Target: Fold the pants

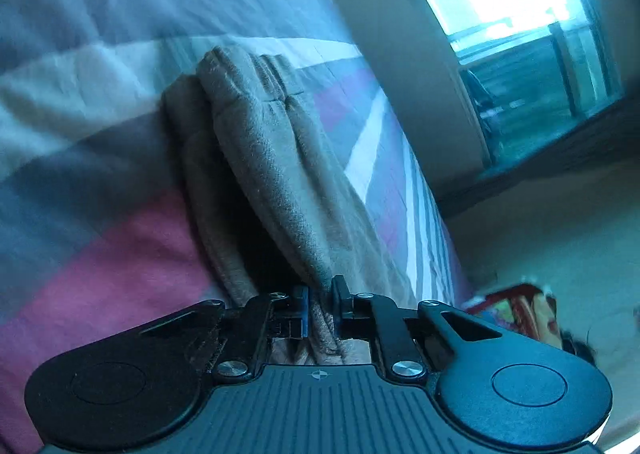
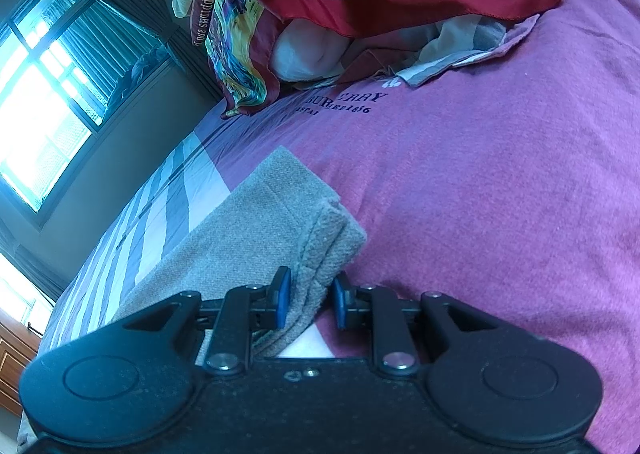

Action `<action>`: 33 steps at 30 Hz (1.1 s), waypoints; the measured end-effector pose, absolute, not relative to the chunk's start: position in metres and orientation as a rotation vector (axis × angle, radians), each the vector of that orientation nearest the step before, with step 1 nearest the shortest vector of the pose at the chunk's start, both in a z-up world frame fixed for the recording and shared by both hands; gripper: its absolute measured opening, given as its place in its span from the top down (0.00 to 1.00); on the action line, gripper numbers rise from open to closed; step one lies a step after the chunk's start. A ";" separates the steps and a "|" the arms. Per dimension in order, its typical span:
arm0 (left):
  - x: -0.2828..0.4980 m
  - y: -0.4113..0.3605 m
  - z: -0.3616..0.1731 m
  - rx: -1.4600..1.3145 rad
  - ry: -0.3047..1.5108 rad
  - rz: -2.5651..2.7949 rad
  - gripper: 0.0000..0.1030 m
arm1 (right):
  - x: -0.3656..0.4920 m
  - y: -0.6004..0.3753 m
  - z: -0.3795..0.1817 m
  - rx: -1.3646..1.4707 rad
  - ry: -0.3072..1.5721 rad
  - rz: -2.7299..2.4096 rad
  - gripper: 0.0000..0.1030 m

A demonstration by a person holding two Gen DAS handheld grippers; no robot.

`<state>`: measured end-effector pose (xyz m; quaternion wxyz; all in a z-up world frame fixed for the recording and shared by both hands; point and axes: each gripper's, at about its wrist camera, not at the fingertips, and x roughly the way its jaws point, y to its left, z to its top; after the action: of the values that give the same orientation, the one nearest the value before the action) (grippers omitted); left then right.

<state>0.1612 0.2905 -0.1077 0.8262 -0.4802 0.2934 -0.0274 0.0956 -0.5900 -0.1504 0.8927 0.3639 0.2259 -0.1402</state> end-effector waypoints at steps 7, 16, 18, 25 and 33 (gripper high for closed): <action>0.158 0.296 -0.129 -1.000 0.706 -0.005 0.87 | 0.095 -0.590 -0.149 0.747 0.470 -0.290 0.79; 0.121 0.268 -0.069 -0.801 0.498 -0.014 0.59 | 0.093 -0.589 -0.150 0.753 0.462 -0.282 0.75; 0.135 0.248 -0.062 -0.694 0.520 -0.047 0.59 | 0.093 -0.586 -0.149 0.742 0.463 -0.280 0.73; 0.164 0.176 -0.084 -0.207 0.664 0.004 0.59 | 0.091 -0.585 -0.149 0.756 0.458 -0.278 0.73; 0.173 0.165 -0.077 -0.022 0.679 0.057 0.58 | 0.092 -0.585 -0.149 0.753 0.457 -0.275 0.71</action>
<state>0.1734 0.1649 -0.0771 0.9425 -0.0108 0.3327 0.0277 0.0923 -0.5850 -0.1492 0.8955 0.3631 0.2206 -0.1325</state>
